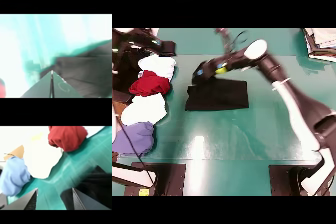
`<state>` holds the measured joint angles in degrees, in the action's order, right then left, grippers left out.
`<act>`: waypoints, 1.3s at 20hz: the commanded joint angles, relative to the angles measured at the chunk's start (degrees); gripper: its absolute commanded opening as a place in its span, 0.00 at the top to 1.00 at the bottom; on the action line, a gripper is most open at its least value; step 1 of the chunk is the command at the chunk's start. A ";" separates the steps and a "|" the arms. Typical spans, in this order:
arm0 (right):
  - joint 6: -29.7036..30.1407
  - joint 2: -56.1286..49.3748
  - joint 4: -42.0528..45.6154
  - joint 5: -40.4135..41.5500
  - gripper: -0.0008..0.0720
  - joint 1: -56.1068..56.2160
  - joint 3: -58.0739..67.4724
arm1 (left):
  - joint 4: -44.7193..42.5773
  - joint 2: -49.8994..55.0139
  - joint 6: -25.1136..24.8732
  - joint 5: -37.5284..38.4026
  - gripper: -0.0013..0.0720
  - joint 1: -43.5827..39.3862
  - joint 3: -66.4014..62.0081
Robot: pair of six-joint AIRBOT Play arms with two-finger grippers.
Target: Fold the shirts.
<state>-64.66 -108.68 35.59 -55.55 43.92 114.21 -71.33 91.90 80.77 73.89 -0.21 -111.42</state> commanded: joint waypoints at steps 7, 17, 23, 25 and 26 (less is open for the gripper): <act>-4.76 3.48 12.17 -21.81 0.40 -10.05 -7.96 | 4.90 -3.50 0.20 4.09 0.95 2.78 0.17; -7.26 13.99 4.72 -8.85 0.01 -32.54 -40.46 | 4.90 -3.43 -3.34 1.97 0.95 -4.11 0.17; -3.76 3.56 -3.26 -8.46 0.03 -27.82 -36.37 | 4.68 -3.43 -3.28 1.60 0.95 -4.39 0.17; -3.80 -0.68 -5.14 -9.90 0.03 -25.27 -31.71 | 4.68 -3.43 -3.28 1.62 0.95 -4.39 0.17; -3.80 -2.69 -7.08 -10.71 0.03 -24.15 -29.46 | 4.68 -3.43 -3.28 1.64 0.95 -4.39 0.17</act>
<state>-68.86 -106.15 31.88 -65.06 16.99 80.18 -66.61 88.49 77.67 75.59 -4.45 -111.24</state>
